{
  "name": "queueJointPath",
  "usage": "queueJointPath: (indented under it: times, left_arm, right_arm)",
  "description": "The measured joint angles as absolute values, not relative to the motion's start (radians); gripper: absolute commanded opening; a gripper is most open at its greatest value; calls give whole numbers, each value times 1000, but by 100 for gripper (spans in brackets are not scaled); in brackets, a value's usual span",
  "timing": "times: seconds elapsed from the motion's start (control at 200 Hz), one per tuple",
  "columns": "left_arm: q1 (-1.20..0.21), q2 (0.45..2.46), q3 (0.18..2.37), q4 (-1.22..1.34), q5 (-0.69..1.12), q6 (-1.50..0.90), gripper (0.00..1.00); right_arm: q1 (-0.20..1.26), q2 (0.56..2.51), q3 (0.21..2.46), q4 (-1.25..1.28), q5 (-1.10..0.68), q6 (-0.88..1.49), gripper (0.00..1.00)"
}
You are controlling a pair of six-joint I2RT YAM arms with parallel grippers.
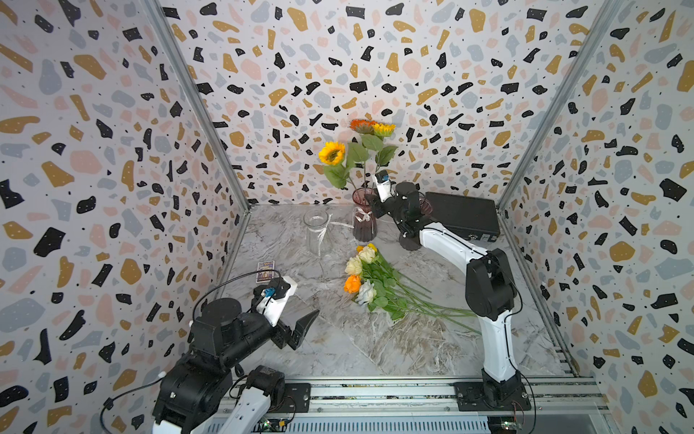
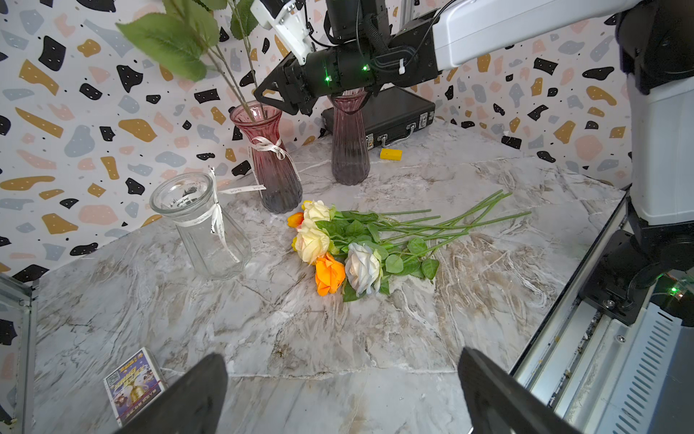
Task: Arrange the flowers in different vases according to their variety
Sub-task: Insert the flower into the vase.
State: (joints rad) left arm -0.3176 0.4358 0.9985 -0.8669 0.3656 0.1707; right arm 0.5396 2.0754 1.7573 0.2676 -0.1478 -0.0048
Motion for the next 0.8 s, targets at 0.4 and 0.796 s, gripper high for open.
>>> queueJointPath:
  times: [0.4,0.796]
  left_arm:
    - [-318,536,996,-838,486,100,100]
    - [-317,575,974,-758,533,29,100]
  right_arm:
    - [578,1560,1531,-184,-166,-138,44]
    - [638,1401,1193,-699,-48,-237,36]
